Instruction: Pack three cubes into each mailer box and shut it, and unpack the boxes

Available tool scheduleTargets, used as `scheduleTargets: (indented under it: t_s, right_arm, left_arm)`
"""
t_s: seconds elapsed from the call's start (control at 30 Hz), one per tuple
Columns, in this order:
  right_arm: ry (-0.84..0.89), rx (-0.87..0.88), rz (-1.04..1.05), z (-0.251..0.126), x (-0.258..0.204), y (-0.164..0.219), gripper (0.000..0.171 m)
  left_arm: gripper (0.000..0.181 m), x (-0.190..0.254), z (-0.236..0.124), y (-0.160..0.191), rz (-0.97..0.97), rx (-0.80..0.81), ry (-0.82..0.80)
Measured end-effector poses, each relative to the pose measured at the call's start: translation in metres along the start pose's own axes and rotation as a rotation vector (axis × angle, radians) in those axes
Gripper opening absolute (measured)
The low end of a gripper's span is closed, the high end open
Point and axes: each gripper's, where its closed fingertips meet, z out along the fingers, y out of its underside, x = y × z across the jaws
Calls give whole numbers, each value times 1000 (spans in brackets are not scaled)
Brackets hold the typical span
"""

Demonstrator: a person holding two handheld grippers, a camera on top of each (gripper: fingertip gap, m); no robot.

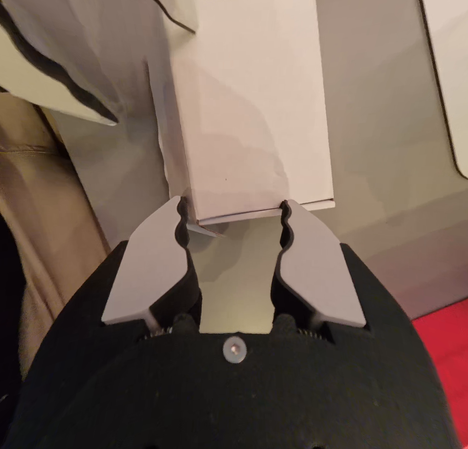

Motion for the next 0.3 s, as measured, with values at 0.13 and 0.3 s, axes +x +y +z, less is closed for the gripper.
scheduleTargets:
  t_s: [0.13,0.3]
  right_arm:
    - [1,4,26,1,11,-2,79]
    - [-31,73,184,-17,9,4,73]
  left_arm:
    - [75,1,-4,-11,-76,67,50]
    - [70,-25,-23,-6,-232,160,-10]
